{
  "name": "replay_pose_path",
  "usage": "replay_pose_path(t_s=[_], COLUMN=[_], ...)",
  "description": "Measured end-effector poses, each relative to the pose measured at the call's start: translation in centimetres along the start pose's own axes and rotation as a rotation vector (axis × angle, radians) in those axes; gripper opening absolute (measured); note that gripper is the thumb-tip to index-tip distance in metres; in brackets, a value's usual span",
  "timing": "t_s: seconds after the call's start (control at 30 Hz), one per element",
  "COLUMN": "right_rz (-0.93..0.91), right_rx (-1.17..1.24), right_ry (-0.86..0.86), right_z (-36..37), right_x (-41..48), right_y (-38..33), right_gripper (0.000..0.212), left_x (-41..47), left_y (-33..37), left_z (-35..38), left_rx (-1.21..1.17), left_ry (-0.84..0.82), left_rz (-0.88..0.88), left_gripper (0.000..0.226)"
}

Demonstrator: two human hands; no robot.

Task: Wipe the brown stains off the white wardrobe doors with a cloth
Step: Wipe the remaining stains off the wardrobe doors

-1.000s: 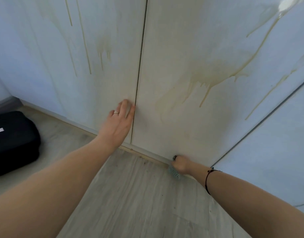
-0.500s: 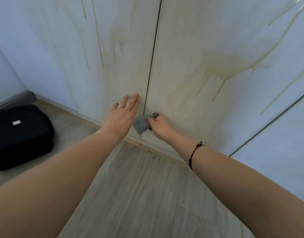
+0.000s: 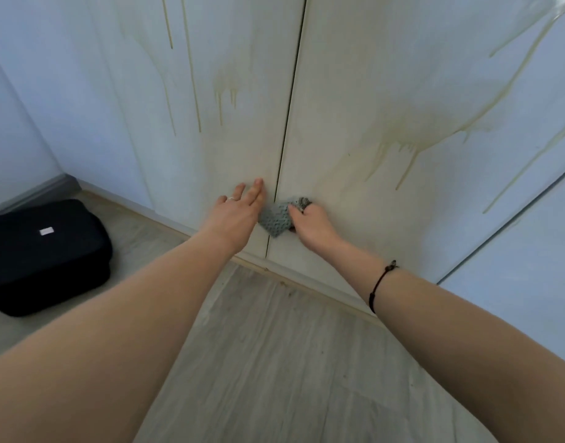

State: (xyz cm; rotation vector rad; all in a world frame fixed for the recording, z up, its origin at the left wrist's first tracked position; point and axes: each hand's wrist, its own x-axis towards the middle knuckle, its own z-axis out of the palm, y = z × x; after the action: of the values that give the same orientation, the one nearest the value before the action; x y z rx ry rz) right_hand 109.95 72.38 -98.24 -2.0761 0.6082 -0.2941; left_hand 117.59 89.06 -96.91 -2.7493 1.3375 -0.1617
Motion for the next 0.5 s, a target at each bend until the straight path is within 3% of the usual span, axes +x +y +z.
replay_pose_path(t_s=[0.13,0.2,0.37,0.5], right_rz=[0.261,0.299,0.158,0.127], right_rx=[-0.269,-0.343,0.116,0.080], right_ry=[-0.249,-0.320,-0.152,-0.200], right_z=[-0.4,-0.7,1.1,3.3], right_x=[-2.4,-2.6,1.7,1.6], right_y=[6.6,7.3,0.6,1.6], right_gripper=[0.032,0.028,0.021,0.026], left_x=[0.2,0.4,0.2,0.2], left_y=[0.0,0.0,-1.3,-1.5], left_z=[-0.1,0.0,0.4,0.6], left_rx=[-0.007,-0.052,-0.095,-0.066], left_ry=[-0.017,-0.022,0.006,0.053], left_rz=[-0.001,0.005,0.054,0.062], left_gripper=[0.085,0.087,0.092,0.091])
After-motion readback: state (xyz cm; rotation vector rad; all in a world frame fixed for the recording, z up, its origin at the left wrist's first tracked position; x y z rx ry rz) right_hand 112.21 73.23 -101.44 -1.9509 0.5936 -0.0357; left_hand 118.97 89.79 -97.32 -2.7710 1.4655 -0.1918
